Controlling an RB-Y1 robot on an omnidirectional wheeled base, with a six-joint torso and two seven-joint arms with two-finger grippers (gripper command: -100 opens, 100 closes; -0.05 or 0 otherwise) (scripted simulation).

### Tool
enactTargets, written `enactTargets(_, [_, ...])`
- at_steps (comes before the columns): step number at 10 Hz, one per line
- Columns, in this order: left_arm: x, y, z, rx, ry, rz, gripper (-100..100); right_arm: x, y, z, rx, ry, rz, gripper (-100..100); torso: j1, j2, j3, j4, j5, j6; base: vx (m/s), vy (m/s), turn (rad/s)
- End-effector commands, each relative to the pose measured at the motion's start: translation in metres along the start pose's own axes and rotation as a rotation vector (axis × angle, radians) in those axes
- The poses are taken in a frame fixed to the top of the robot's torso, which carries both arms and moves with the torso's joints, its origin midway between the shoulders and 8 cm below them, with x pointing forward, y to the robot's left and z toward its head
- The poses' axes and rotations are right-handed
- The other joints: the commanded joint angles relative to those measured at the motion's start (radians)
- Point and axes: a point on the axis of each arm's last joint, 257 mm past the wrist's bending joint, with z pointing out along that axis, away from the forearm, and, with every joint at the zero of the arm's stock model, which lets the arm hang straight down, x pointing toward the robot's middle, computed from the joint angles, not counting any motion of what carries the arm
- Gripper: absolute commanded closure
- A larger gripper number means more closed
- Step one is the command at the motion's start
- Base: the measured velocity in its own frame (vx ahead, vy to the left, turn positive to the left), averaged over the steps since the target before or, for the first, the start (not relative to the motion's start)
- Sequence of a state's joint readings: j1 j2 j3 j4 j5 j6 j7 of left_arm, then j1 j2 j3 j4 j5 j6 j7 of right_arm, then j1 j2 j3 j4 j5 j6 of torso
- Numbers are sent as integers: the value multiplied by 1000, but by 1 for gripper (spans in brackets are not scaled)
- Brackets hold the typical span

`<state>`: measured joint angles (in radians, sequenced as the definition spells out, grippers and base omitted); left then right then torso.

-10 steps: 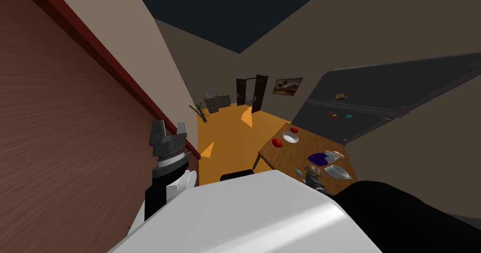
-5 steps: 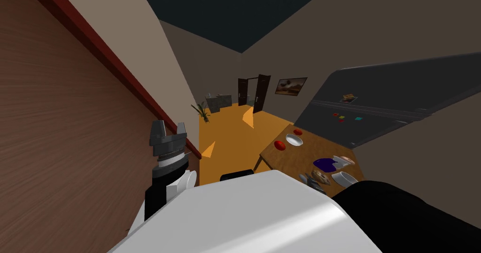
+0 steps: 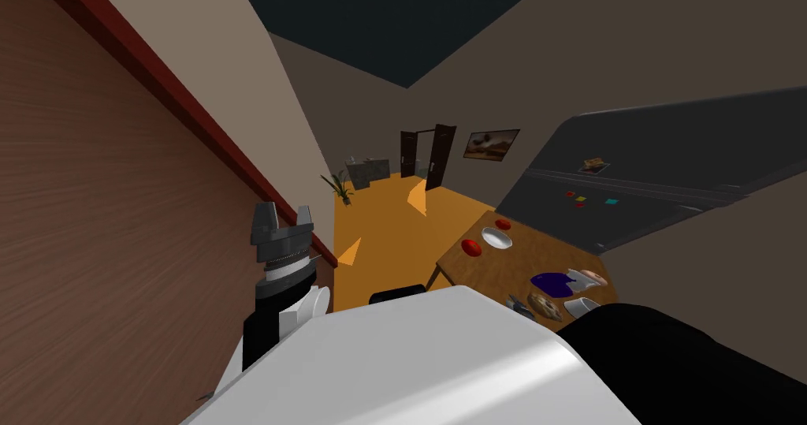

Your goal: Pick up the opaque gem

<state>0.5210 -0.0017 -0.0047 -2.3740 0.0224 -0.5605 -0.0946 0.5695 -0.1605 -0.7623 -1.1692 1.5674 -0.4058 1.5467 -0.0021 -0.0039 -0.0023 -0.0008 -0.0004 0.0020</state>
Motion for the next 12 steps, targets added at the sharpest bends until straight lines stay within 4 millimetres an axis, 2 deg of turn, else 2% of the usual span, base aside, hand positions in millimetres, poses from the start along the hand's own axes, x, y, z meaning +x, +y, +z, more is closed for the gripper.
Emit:
enactTargets(1, [0, 0, 0, 0, 0, 0, 0, -16, -1, 8, 4, 0, 2, -100, 0, 0, 0, 0, 0, 0, -21, -68, 0])
enactTargets(2, [0, 0, 0, 0, 0, 0, 0, -21, -1, 11, 6, 0, 2, -100, -3, 2, 1, 0, -1, 0, -32, -103, 15])
enactTargets(3, [0, 0, 0, 0, 0, 0, 0, -18, -1, 9, 5, -2, 6, -100, -6, 2, 1, 1, -1, 0, -12, -45, 12])
enactTargets(4, [0, 0, 0, 0, 0, 0, 0, -18, -1, 9, 5, 0, 3, 100, -3, 2, 1, 0, -1, 0, -3, -7, -5])
enactTargets(8, [0, 0, 0, 0, 0, 0, 0, -19, -1, 9, 6, -1, 4, 100, 1, 1, 0, 0, 0, 0, 0, -1, 3])
enactTargets(9, [0, 0, 0, 0, 0, 0, 0, -19, -1, 9, 6, -1, 4, 0, 1, 1, 0, 0, 0, 0, 0, 0, 0])
enactTargets(10, [0, 0, 0, 0, 0, 0, 0, -3, 0, 1, 1, 0, 0, 100, 1, 1, 0, 0, 0, 0, 28, 67, -5])
enactTargets(11, [0, 0, 0, 0, 0, 0, 0, -8, -1, 5, 4, 2, 1, 100, 5, 0, -1, -1, 1, 1, 15, 40, -21])
enactTargets(12, [0, 0, 0, 0, 0, 0, 0, -6, 0, 4, 3, 1, 1, 0, 4, 0, -1, -1, 1, 0, 1, 6, 0])
